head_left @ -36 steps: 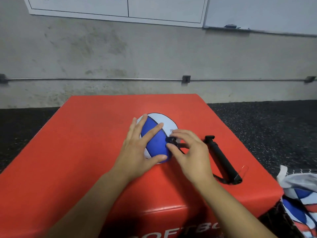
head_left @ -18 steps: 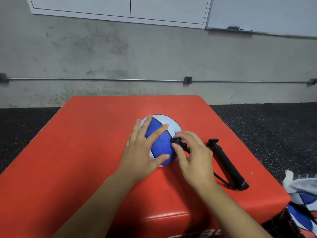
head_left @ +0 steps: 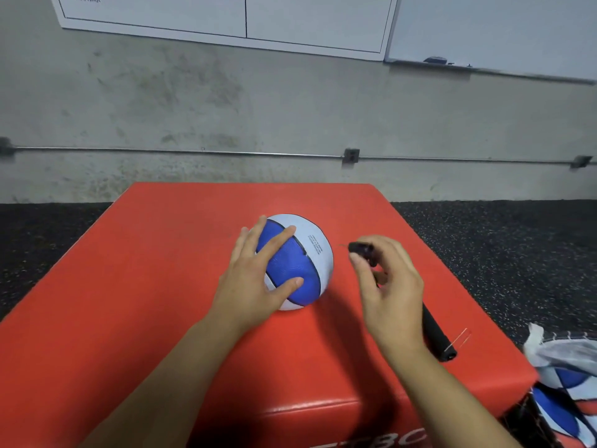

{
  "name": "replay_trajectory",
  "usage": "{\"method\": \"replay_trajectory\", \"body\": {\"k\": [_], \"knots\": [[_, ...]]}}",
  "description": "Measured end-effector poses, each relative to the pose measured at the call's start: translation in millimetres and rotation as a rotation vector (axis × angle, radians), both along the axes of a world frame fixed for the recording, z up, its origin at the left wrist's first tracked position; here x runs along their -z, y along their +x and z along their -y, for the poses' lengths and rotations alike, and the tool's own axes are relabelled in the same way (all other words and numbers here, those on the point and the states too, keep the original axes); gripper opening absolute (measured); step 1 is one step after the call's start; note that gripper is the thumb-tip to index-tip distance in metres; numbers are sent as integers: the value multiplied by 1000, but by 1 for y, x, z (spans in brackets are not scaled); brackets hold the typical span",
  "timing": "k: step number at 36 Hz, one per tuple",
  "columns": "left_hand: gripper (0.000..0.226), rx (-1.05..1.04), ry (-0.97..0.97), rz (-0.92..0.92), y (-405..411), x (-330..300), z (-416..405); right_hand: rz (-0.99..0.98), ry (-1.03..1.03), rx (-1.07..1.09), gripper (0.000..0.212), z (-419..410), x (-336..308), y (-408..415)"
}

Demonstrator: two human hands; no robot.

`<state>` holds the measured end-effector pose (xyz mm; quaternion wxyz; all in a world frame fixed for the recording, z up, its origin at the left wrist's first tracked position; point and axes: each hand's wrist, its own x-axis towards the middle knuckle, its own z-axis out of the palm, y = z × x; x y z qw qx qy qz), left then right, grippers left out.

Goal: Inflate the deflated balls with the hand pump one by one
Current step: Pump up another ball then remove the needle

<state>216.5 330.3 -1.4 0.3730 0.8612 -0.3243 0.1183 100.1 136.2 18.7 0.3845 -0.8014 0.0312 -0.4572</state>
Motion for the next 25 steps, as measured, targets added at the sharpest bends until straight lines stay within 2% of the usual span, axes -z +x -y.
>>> {"method": "replay_trajectory", "body": {"k": [5,11,17,21,25], "knots": [[90,19,-17,10,2,5,-4,-58,183,6,11,20,3,3],[120,28,-56,-40,-1,14,-10,-92,288,-6,19,25,12,17],[106,6,-74,30,-4,11,-22,-190,304,29,31,19,21,40],[98,2,-53,20,-5,6,-39,-269,267,56,32,13,32,56],[100,12,-47,-31,-4,-3,-63,-425,270,32,28,5,49,70]]}}
